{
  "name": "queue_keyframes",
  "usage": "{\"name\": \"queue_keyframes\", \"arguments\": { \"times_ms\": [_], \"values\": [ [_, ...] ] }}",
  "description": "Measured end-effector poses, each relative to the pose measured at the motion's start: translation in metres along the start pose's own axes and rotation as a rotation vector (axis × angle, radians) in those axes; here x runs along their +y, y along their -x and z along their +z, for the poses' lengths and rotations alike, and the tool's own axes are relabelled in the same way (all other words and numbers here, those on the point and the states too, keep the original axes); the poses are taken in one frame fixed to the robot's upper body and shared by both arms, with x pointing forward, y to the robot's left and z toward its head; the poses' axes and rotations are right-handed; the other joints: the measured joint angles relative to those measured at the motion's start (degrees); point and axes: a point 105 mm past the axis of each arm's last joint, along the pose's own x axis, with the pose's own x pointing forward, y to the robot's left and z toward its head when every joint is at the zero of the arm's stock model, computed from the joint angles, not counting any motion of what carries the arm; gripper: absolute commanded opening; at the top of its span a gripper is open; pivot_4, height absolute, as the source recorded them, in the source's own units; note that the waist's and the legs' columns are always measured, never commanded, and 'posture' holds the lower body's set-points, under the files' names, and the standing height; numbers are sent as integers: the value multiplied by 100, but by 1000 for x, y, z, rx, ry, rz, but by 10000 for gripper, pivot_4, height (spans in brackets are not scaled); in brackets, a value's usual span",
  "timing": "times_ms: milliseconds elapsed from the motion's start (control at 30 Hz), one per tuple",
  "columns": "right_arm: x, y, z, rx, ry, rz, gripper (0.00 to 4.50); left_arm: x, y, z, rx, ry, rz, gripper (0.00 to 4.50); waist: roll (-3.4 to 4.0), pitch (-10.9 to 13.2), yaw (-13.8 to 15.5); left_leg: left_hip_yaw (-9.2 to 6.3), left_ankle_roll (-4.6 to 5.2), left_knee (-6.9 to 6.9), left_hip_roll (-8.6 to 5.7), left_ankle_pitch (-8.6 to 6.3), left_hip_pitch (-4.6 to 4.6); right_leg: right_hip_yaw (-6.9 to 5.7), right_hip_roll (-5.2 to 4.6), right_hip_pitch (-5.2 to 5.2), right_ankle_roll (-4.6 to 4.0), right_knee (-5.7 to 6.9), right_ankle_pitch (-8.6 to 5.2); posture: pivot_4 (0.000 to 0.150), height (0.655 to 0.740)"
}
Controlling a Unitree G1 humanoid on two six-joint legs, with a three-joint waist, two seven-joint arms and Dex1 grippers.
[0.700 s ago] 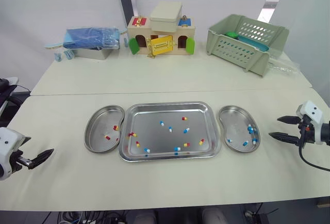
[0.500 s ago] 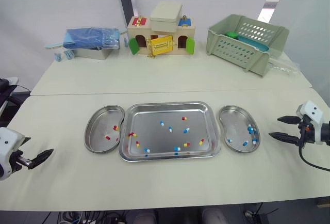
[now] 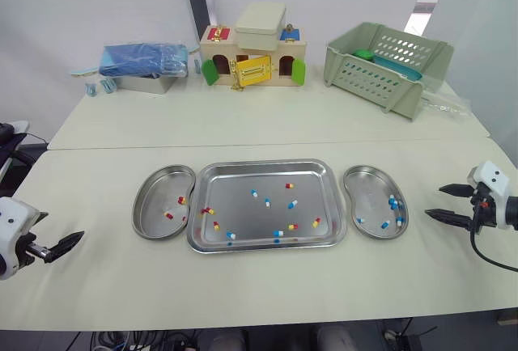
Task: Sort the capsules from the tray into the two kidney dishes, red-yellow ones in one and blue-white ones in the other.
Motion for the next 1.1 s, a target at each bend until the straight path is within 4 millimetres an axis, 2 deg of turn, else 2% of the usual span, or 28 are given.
{"name": "queue_keyframes", "arguments": {
  "times_ms": [567,700,867,967,1100],
  "values": [
    [2,0,-3,5,-4,12,45000,-1,-1,1,-2,-2,-13,44646,0,0,-1,0,0,1,0,0,0,0,0,0,0,1,0,1500,7400],
    [12,0,-9,8,-9,52,45000,-4,0,3,-1,-14,-24,44646,0,0,0,0,0,2,0,0,0,0,0,1,0,1,0,1500,7400],
    [44,8,-11,-57,-25,187,45000,-15,-4,21,-30,-42,-79,44646,-1,0,17,-4,0,4,1,0,0,-5,0,8,0,0,0,1500,7400],
    [74,10,-8,-199,-6,235,45000,-27,-7,37,-60,-52,-147,44646,-6,0,51,-8,0,4,2,0,-2,-8,0,12,0,-1,0,1500,7400],
    [125,12,-9,-291,-8,349,45000,-38,-11,55,-89,-79,-218,44646,-5,0,79,-10,0,4,2,0,2,-7,3,16,1,0,0,1500,7400]
  ]
}}
